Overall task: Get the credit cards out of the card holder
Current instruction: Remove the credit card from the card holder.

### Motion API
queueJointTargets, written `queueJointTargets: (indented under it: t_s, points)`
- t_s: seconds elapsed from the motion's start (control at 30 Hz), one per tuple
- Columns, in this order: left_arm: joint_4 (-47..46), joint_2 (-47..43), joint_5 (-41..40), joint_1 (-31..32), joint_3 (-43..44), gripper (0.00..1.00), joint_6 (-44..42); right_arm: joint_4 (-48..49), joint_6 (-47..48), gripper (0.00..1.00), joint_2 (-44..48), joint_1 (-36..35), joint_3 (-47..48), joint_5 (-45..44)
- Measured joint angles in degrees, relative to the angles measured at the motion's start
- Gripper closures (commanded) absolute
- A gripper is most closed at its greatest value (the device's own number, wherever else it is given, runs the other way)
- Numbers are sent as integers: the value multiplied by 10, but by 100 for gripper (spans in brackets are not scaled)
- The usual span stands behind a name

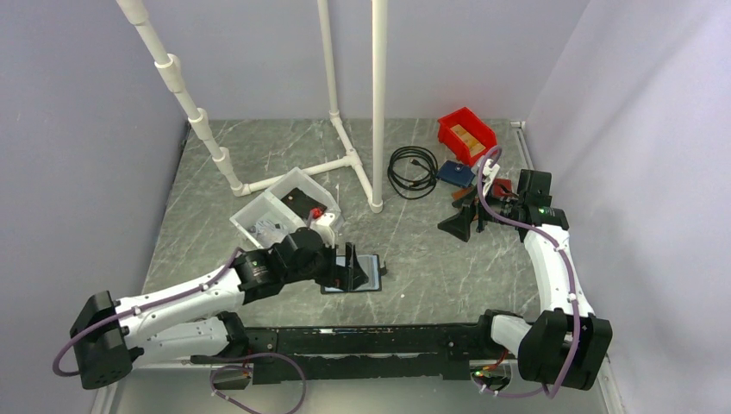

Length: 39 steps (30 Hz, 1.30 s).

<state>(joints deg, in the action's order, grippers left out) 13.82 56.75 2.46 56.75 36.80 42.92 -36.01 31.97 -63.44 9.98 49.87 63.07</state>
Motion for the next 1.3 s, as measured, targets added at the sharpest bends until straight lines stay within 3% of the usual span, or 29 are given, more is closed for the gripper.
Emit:
queueJointTargets:
  t_s: [0.7, 0.87, 1.1, 1.3]
  points:
    - [136, 179, -243, 129, 159, 7, 75, -4, 0, 7, -11, -2, 0, -2]
    - [200, 235, -294, 147, 217, 16, 124, -4, 0, 7, -11, -2, 0, -4]
    - [294, 337, -347, 156, 299, 18, 182, -4, 0, 7, -11, -2, 0, -4]
    - [311, 398, -370, 157, 325, 22, 188, -4, 0, 6, -11, -2, 0, -4]
